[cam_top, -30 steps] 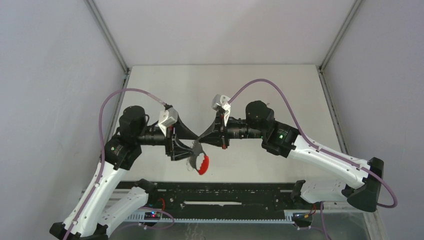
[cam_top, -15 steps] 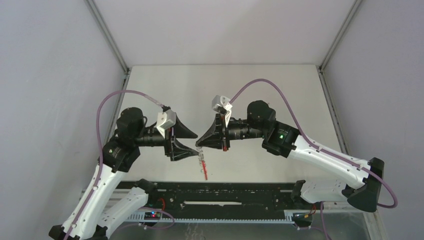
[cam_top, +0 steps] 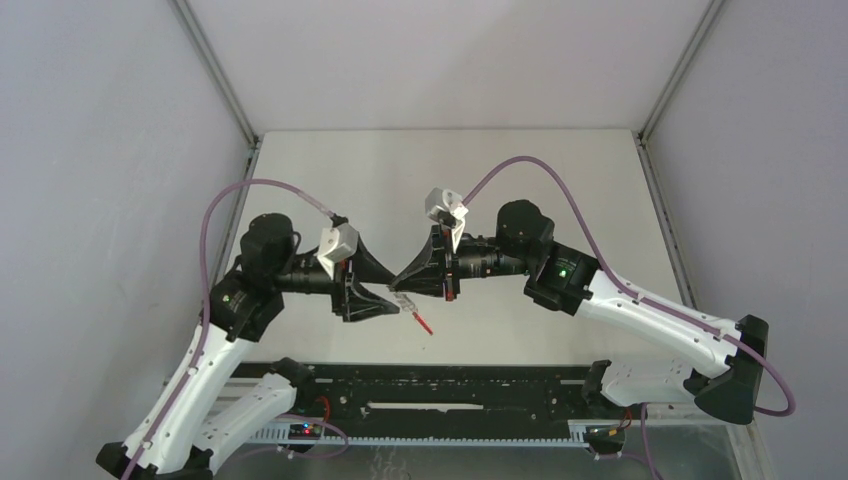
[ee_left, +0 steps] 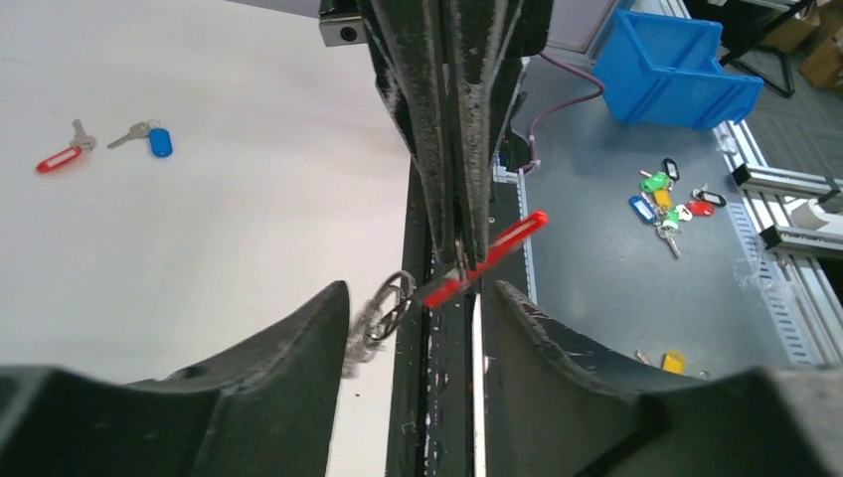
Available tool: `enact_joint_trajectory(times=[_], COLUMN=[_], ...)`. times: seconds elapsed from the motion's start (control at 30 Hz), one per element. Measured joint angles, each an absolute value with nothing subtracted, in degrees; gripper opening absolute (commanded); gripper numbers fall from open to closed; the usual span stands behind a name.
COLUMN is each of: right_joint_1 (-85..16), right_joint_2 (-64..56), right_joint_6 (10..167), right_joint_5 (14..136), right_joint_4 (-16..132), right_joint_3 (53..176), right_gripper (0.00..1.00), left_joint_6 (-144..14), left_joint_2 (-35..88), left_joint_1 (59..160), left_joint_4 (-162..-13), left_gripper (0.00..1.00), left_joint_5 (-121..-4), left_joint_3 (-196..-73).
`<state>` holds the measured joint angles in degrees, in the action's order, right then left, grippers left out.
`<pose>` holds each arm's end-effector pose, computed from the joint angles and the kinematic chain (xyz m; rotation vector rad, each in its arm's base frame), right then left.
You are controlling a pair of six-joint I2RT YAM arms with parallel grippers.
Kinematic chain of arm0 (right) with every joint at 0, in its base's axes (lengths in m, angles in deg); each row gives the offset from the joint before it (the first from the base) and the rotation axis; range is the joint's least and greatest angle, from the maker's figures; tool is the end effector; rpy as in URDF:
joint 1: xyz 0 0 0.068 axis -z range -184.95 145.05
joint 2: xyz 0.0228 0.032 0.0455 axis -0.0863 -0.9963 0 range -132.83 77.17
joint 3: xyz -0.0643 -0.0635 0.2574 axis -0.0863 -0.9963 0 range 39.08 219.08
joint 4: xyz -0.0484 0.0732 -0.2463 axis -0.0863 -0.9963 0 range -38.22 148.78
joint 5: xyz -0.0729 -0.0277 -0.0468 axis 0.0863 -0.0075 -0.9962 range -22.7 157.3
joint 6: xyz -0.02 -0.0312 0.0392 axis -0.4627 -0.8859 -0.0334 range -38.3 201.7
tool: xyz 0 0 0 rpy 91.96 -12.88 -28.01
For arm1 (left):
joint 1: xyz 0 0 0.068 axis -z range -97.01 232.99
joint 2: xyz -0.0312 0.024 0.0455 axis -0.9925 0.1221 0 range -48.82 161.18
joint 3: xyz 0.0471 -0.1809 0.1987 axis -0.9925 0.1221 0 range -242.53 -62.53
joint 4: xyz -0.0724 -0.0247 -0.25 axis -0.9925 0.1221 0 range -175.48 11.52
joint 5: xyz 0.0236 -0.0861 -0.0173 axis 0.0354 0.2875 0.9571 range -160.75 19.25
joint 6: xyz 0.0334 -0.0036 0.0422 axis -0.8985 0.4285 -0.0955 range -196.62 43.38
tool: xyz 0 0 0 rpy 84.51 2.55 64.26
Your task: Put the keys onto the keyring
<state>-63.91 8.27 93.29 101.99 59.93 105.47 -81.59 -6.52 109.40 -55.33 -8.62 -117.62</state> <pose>0.1248 0.2465 0.4066 -1.1652 1.3571 1.4010 0.1086 -0.0891 0.3768 1.2047 1.4576 -1.2597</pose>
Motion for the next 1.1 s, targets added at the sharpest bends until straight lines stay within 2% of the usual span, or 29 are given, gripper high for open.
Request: enact_joint_trajectory(times=[0.1,0.23,0.33,0.37,0.5,0.7,0.9,1.1], right_joint_1=[-63.93,-63.97,-64.02,-64.02,-64.06,-64.08,-64.13,-64.13], right_joint_2=[8.20,7.98,7.94,7.94,7.94,7.68,7.46,7.46], right_joint_6=[93.38,93.38,93.38,93.38,93.38,93.36,93.12,93.14], right_joint_5=[102.10,102.50,103.46,103.83,104.84,106.34,104.99,103.66], right_joint_4=[59.93,59.93,59.91,59.91,59.89,59.89,59.67,59.65], right_joint_3=[105.47,105.47,105.47,105.47,105.47,105.47,105.47,105.47], right_gripper=[0.00,0.00,0.00,0.00,0.00,0.00,0.00,0.00], left_joint_6=[-82.12,-82.88,-83.91,-84.74,-87.39,-90.55,-91.19,-91.06], left_joint_2=[-6.15,-6.12,-6.10,-6.08,-6.06,-5.69,-5.82,-6.26], left_joint_1=[109.49,109.51,109.49,109.51,109.49,109.51,109.51,109.51], left_joint_4=[-55.31,-55.18,-54.35,-53.71,-50.85,-48.03,-46.78,-45.76], left_gripper=[0.54,0.71,0.75,0.74,0.60,0.61,0.50,0.48], left_joint_5=[-9.12,-9.89,-10.96,-11.20,-11.16,-10.48,-10.35,-9.60], left_joint_3=[-117.62,-117.62,-117.71,-117.73,-118.19,-120.97,-122.76,-122.76])
